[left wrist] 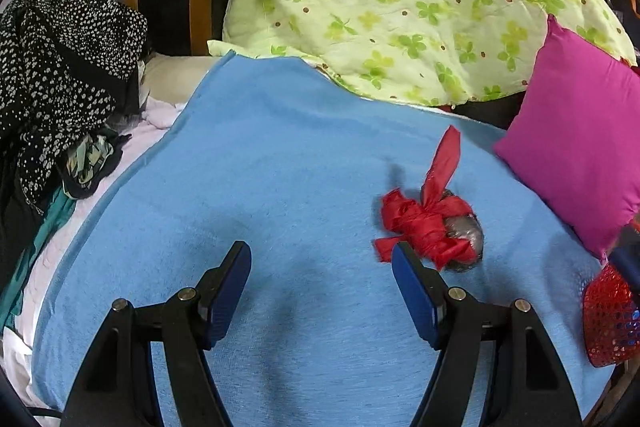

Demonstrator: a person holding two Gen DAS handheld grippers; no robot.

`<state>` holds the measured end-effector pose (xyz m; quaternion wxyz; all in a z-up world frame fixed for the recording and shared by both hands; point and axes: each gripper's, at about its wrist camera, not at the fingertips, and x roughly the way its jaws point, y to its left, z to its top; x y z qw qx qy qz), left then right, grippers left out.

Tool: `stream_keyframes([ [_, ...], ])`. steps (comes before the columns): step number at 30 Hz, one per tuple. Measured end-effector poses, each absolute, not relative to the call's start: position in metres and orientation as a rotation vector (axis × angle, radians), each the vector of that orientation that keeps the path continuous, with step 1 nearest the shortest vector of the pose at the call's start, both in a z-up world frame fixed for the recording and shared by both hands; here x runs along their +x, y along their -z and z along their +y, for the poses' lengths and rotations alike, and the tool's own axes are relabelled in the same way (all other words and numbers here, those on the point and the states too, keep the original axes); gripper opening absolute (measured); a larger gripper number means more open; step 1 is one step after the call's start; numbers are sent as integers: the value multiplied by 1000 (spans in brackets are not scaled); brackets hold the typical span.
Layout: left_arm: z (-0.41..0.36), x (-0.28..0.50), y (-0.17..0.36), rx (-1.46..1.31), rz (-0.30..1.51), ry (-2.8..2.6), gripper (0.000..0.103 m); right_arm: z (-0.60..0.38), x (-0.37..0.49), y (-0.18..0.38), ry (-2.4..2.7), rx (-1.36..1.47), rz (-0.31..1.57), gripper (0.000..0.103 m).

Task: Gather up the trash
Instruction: 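Move both grippers over the dark ball tied with red ribbon, then grasp the red ribbon with the left gripper while the right gripper grasps the dark plastic ball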

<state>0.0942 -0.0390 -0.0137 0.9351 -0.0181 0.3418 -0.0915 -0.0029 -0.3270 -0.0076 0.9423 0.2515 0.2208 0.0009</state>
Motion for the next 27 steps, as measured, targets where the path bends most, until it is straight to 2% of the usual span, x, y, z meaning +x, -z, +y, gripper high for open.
stream_keyframes([
  [1, -39, 95, 15, -38, 706, 193, 74, -326, 5, 12, -7, 517, 475, 69],
  [2, -39, 96, 16, -40, 710, 201, 74, -325, 13, 16, -17, 522, 499, 61],
  [4, -40, 97, 19, -32, 711, 208, 74, -323, 32, 27, -30, 521, 549, 51],
  [16, -62, 128, 32, -112, 761, 379, 74, -316, 89, 63, 36, 553, 682, 51],
  [27, -104, 185, 72, -287, 921, 552, 73, -345, 74, 59, 104, 602, 640, 51],
])
